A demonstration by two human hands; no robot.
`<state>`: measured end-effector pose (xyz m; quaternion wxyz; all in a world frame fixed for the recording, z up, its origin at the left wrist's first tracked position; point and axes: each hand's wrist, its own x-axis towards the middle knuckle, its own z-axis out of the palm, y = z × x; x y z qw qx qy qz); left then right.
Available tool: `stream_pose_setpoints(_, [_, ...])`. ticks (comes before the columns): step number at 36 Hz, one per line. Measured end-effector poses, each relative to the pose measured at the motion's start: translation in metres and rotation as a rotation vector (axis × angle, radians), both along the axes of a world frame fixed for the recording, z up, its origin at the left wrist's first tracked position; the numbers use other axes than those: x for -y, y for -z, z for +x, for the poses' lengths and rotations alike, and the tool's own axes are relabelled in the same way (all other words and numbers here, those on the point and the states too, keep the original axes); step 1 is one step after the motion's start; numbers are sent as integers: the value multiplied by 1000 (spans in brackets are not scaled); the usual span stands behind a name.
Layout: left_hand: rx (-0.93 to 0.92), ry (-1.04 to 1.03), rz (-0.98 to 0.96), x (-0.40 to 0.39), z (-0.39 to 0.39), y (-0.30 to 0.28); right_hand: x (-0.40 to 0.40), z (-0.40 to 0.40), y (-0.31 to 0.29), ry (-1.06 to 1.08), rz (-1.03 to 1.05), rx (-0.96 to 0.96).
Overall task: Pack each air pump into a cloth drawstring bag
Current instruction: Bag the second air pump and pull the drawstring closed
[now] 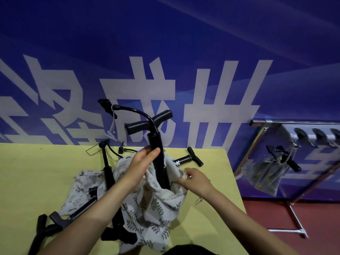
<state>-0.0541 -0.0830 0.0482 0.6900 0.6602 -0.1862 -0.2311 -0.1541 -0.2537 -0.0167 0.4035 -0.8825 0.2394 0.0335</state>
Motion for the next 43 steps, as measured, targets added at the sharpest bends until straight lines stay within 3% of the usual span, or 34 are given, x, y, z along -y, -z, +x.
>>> stream_pose_setpoints(5, [21,-1,47,-5,5,8,6,-6,2,108,-183,65])
stream_pose_setpoints(8, [58,-2,77,-9,7,13,10,-7,5,100,-137,86])
stream_pose_setpoints(12, [118,2,160,-14,11,21,8,-11,-9,188,317,217])
stream_pose_setpoints(16, [246,81,385,-13,13,18,4,-6,-37,202,789,338])
stream_pose_setpoints(19, [107,181,471,-17,13,19,0,3,-54,216,947,418])
stream_pose_setpoints(22, [19,195,622,-26,11,14,-8,13,-57,276,879,411])
stream_pose_setpoints(25, [197,430,560,-22,5,2,-14,19,-56,311,719,439])
stream_pose_setpoints(30, [158,420,473,-18,4,4,-15,8,-68,-15,520,480])
stream_pose_setpoints(32, [109,442,473,-19,7,10,-14,8,-67,-21,466,506])
stream_pose_setpoints(37, [-62,340,393,-12,19,23,-7,3,-55,113,542,564])
stream_pose_setpoints(41, [-226,360,513,-19,27,22,0,-3,-52,218,645,589])
stream_pose_setpoints(43, [-165,413,608,-23,26,18,3,-5,-52,241,644,597])
